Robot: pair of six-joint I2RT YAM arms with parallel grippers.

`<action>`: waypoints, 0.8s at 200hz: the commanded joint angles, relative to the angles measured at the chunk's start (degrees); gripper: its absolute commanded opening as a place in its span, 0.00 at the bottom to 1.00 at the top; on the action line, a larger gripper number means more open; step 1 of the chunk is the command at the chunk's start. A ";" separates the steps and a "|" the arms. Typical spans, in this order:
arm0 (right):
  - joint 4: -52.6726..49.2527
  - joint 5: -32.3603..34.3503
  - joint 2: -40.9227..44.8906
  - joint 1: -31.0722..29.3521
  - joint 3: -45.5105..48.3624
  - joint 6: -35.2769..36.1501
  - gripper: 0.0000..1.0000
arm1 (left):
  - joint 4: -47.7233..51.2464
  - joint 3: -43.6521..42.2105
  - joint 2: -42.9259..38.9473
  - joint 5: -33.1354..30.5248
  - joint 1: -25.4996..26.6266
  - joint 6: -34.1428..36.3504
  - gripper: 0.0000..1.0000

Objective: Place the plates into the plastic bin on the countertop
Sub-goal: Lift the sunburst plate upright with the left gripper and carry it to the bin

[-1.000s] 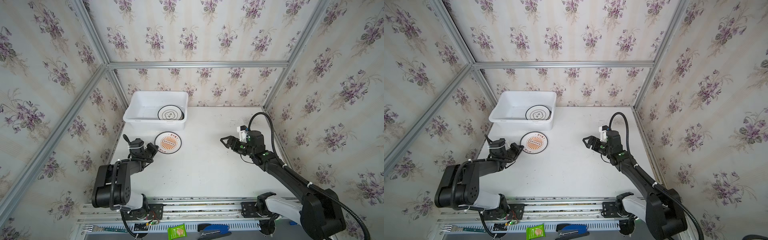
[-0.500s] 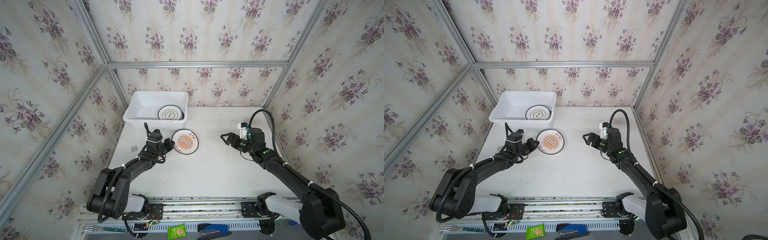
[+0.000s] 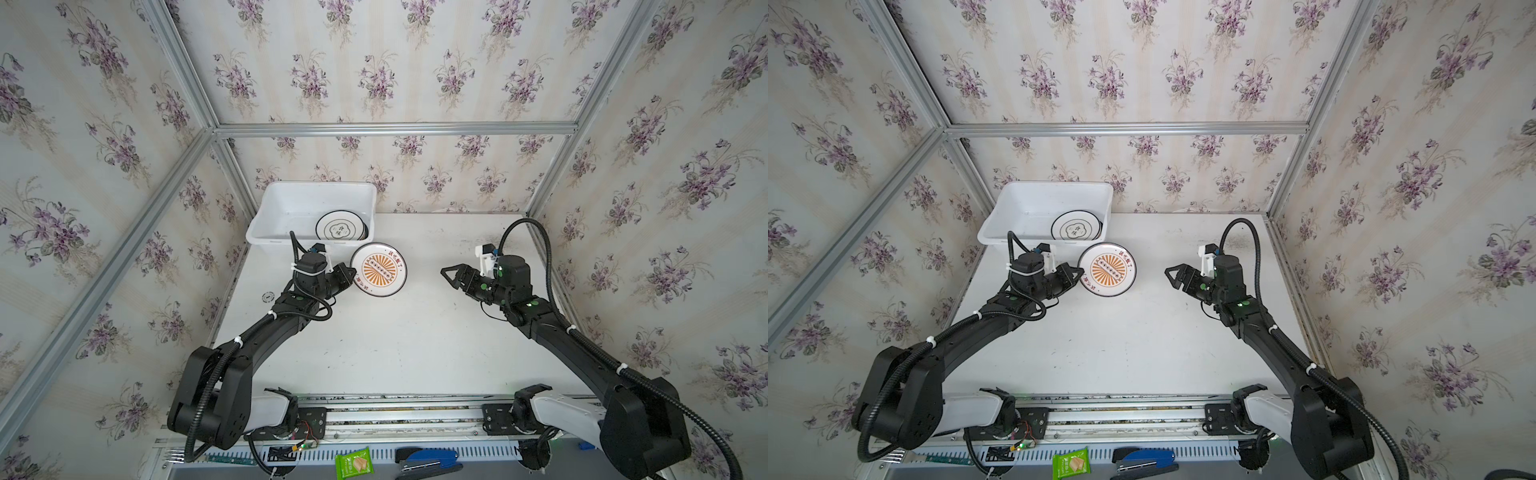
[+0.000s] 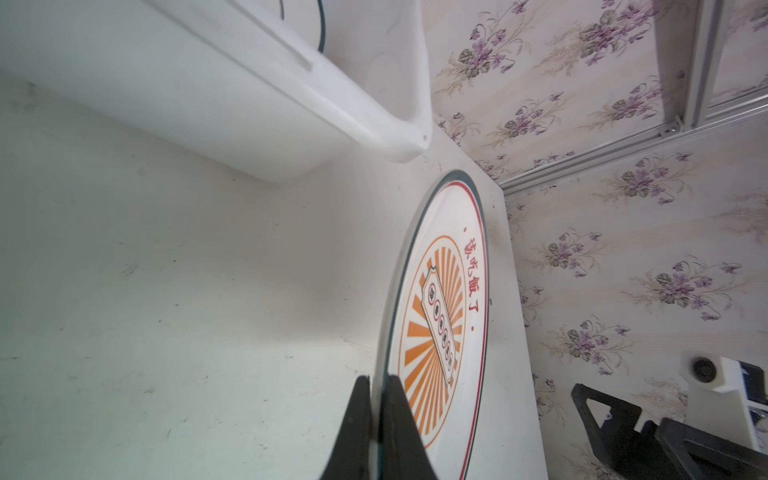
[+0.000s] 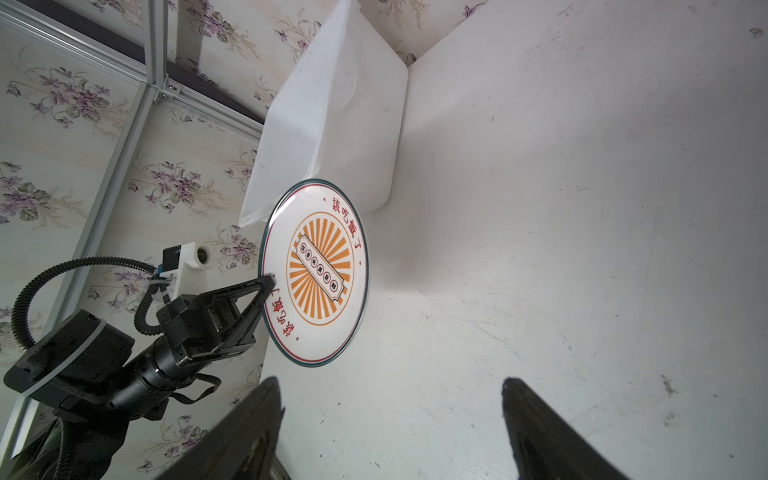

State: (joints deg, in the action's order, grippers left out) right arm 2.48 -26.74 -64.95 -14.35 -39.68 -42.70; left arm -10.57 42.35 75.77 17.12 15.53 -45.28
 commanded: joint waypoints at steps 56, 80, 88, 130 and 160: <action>3.15 -1.03 1.73 -0.06 -0.40 -0.59 0.85 | -0.11 8.40 0.30 0.72 -0.65 0.28 0.00; 2.80 -0.94 3.07 -0.04 -0.09 -0.16 0.86 | 0.02 11.24 1.50 0.11 -1.81 0.45 0.00; 2.58 -0.81 3.69 -0.06 0.12 0.19 0.86 | 0.19 12.17 2.11 0.34 -2.48 0.20 0.00; 0.28 1.16 6.23 -0.06 0.98 2.50 0.87 | 0.41 15.56 5.23 0.60 -6.98 0.07 0.00; -0.34 1.23 6.00 0.00 0.79 3.23 0.88 | 0.95 18.03 8.79 -0.39 -10.50 0.96 0.00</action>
State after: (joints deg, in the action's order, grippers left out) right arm 2.48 -26.46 -58.92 -14.35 -38.52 -41.04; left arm -8.19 58.59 82.52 17.23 7.05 -45.06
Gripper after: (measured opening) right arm 0.874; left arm 0.081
